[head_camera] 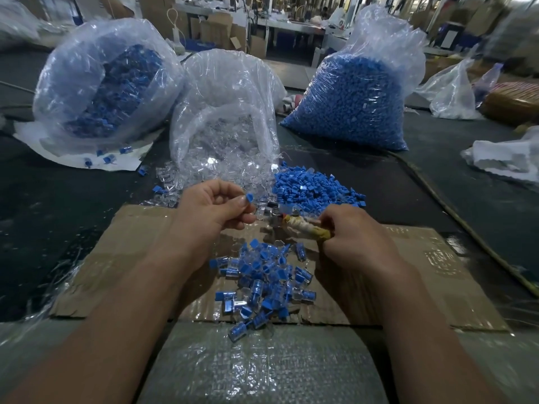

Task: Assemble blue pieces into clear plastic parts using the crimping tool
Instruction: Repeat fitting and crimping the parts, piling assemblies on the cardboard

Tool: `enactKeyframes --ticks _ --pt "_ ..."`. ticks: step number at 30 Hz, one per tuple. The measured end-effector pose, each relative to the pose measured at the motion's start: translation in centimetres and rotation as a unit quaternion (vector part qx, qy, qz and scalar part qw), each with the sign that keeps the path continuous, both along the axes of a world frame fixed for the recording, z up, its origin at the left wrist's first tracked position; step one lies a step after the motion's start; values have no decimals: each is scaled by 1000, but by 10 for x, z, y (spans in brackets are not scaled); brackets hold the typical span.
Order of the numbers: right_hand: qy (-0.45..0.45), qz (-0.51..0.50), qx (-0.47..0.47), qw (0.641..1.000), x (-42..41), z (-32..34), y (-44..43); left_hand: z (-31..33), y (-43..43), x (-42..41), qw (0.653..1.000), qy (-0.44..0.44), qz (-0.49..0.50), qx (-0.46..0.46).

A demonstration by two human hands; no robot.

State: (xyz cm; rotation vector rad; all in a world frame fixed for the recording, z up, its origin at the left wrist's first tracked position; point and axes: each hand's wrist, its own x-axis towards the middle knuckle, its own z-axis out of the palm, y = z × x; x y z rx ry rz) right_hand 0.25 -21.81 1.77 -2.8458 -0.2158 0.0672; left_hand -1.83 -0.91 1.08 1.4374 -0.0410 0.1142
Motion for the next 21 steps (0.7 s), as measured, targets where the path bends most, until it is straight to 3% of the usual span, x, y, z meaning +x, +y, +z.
enactKeyframes --ticks 7,21 --pt "-89 16 114 989 -3 4 1 1 -1 -1 999 -32 28 9" --pt "-38 72 163 983 -11 6 14 4 -4 -5 995 -72 37 63"
